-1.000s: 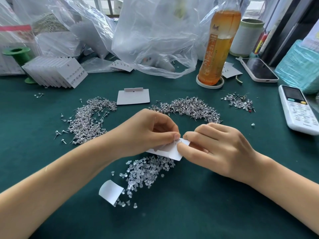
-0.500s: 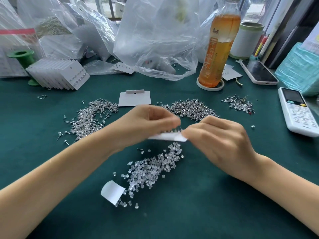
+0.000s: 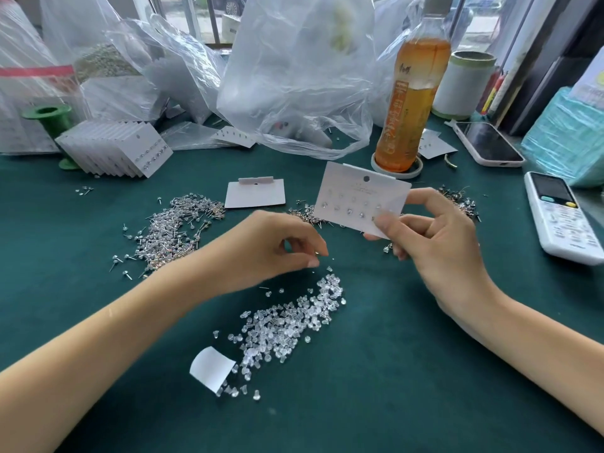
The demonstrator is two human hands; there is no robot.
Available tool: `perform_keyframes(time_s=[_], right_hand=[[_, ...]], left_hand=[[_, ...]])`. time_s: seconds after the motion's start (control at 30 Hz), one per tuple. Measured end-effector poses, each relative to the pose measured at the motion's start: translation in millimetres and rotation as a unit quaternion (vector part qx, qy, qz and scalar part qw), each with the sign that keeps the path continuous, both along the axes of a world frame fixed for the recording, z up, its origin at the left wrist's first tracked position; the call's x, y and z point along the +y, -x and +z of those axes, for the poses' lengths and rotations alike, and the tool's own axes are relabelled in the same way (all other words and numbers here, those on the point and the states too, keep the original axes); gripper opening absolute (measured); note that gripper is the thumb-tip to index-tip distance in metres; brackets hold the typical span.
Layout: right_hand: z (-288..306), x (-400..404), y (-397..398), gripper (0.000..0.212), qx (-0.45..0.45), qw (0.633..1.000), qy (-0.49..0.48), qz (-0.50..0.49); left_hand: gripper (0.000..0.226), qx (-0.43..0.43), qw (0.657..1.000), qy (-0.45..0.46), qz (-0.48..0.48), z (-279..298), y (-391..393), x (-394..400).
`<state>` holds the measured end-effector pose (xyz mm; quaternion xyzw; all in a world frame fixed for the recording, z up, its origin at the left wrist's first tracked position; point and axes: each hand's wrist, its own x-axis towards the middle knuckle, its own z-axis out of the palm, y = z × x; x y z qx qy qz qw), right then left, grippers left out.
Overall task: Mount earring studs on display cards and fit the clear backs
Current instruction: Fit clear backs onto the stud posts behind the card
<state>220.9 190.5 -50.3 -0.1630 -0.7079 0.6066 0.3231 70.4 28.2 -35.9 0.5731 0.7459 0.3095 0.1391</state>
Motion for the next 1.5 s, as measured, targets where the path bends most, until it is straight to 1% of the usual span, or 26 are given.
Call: perform_keyframes(time_s=[0.07,0.23,0.4,0.47,0.53,0.6,0.63,0.67,0.7,0.73,0.77,0.83,0.9,0.93,1.0,1.07,1.13,1.27,1.4,1.5], right_hand=[[-2,1,1,0.016,-0.005,1.0,0.005,0.002],[-3,1,1,0.018,-0.009,1.0,0.011,0.007],[0,0,1,0.018,0.003,1.0,0.014,0.005],[2,-1,0,0.019,0.021,1.0,0.001,0.001],[3,-2,-3,0.022,0.048,0.999,-0.021,-0.003],[2,-5,-6,0.023,0.075,0.994,-0.073,-0.003],[1,-7,-7,0.022,0.089,0.989,-0.116,0.001],[0,-8,-7,0.021,0.103,0.979,-0.176,0.005],[0,-8,-8,0.021,0.118,0.961,-0.252,0.007],[-1,-7,-8,0.02,0.135,0.931,-0.338,0.015],[-1,-5,-9,0.017,0.151,0.893,-0.422,0.036],[-1,1,-11,0.015,0.151,0.807,-0.563,0.093],[1,4,-11,0.015,0.138,0.732,-0.658,0.11],[1,3,-11,0.015,0.134,0.705,-0.689,0.104],[1,-1,-10,0.021,0.134,0.671,-0.724,0.088],[0,-4,-10,0.02,0.135,0.661,-0.734,0.082],[1,-4,-10,0.016,0.129,0.662,-0.733,0.086],[0,-5,-9,0.017,0.12,0.66,-0.737,0.079],[-2,-7,-7,0.02,0.13,0.657,-0.74,0.062],[-3,-9,-8,0.022,0.129,0.655,-0.743,0.055]], left_hand=[[0.014,0.02,1.0,-0.004,-0.011,-1,-4,2],[0.012,0.031,0.999,-0.009,-0.032,-3,-10,6],[0.007,0.054,0.998,-0.027,-0.018,-8,-9,9],[0.007,0.024,0.999,-0.044,0.011,-9,-6,8],[0.008,-0.033,0.997,-0.053,0.043,-9,-2,7],[0.007,-0.109,0.99,-0.057,0.073,-7,4,7],[0.007,-0.15,0.982,-0.063,0.092,-6,7,6],[0.009,-0.183,0.974,-0.069,0.115,-4,9,6],[0.011,-0.208,0.966,-0.074,0.134,-3,12,7],[0.012,-0.228,0.959,-0.079,0.148,-1,14,7],[0.012,-0.251,0.952,-0.081,0.156,2,15,8],[0.003,-0.302,0.939,-0.078,0.148,8,14,7],[0.013,-0.321,0.938,-0.065,0.115,13,10,5],[0.016,-0.313,0.944,-0.055,0.087,15,7,4],[0.017,-0.294,0.955,-0.026,0.021,18,-3,3],[0.017,-0.288,0.957,0.007,-0.022,18,-12,3],[0.017,-0.28,0.959,0.024,-0.036,18,-19,2],[0.014,-0.284,0.958,0.026,-0.024,20,-26,2],[0.022,-0.301,0.953,0.029,-0.015,21,-30,3],[0.015,-0.307,0.951,0.034,0.001,19,-31,4]])
